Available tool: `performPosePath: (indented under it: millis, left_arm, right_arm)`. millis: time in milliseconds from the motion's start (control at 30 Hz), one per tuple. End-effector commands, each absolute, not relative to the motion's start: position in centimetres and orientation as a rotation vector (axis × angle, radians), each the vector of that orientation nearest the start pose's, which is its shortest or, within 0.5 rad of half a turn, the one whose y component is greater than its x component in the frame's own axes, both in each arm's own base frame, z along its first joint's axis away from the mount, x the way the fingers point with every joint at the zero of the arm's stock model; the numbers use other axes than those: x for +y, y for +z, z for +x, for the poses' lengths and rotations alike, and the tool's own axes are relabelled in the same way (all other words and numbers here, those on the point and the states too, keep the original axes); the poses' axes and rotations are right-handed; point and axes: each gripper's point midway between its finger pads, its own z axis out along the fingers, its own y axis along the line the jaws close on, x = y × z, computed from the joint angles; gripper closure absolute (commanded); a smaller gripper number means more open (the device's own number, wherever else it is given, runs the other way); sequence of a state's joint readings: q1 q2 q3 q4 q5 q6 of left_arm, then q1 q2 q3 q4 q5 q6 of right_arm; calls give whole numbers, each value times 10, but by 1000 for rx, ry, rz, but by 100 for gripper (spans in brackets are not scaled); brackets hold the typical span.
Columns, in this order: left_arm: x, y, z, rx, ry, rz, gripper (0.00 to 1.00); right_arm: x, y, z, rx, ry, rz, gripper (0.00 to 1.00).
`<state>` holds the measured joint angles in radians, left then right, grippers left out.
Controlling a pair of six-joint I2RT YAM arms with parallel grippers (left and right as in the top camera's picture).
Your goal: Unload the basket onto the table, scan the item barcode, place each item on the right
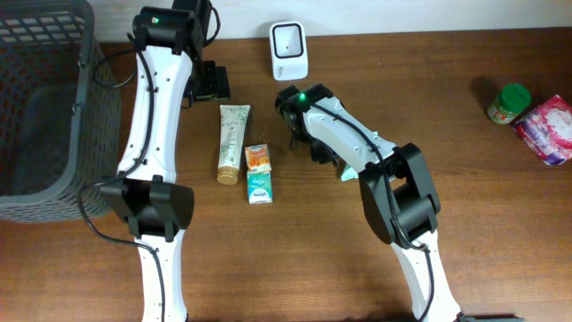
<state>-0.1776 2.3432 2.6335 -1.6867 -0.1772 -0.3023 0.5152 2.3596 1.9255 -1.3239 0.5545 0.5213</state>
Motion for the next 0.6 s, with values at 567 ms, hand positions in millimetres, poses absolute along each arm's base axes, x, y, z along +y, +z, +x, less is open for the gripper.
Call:
performPosePath:
  millis: [567]
  left_arm:
    - [-51, 194, 461, 2910, 211, -185, 1]
  right_arm:
    - [177, 81, 419, 3158, 118, -218, 83]
